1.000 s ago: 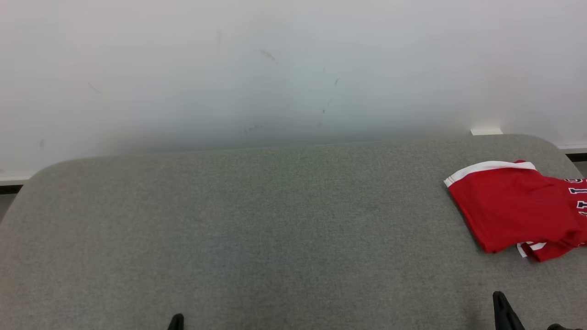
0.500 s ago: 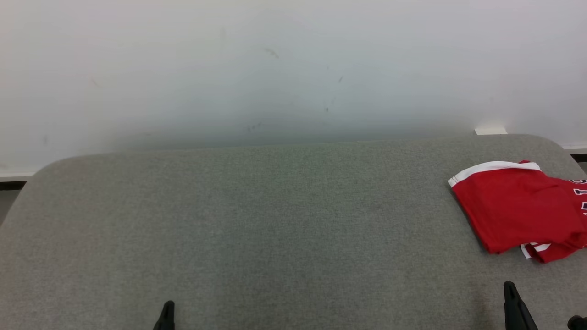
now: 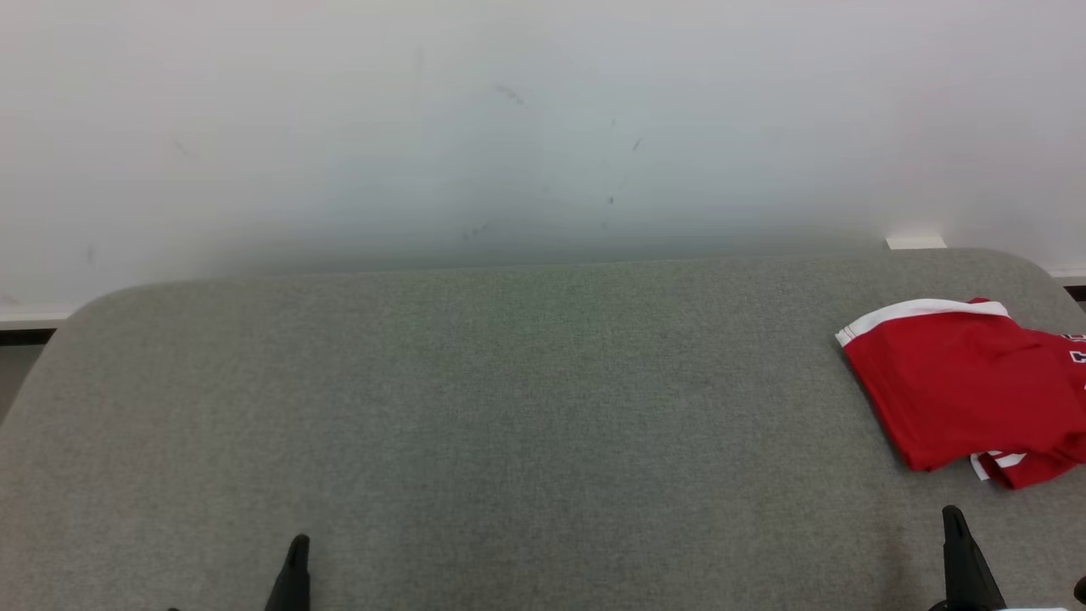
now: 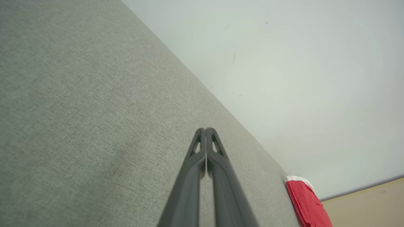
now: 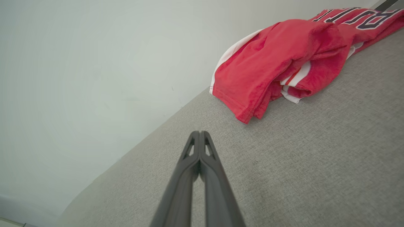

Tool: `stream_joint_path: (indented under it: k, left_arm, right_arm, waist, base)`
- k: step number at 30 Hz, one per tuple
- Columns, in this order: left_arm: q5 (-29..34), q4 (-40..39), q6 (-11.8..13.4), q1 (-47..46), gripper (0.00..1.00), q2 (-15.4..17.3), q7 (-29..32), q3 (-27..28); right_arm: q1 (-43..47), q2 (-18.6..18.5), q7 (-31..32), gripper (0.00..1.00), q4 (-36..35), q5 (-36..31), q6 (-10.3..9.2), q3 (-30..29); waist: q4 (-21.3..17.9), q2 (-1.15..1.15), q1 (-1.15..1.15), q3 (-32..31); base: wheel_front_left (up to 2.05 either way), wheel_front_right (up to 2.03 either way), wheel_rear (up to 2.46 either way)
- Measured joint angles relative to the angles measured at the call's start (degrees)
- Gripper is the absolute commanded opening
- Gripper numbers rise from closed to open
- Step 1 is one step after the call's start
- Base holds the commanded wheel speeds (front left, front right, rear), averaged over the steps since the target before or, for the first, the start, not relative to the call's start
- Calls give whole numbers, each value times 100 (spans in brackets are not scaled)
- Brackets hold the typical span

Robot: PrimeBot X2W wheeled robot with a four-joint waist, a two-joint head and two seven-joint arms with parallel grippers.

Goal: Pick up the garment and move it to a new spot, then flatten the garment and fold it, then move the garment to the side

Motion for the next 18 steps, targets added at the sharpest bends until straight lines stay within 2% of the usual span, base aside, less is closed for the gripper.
stream_joint_path:
  k: [18]
  left_arm:
    - [-1271,79,-26,-264,0,45,279,105]
  right_arm:
    - [-129,-1,309,0,-47,1266,0,-114]
  waist:
    - [68,0,0,35]
  base:
    - [0,0,0]
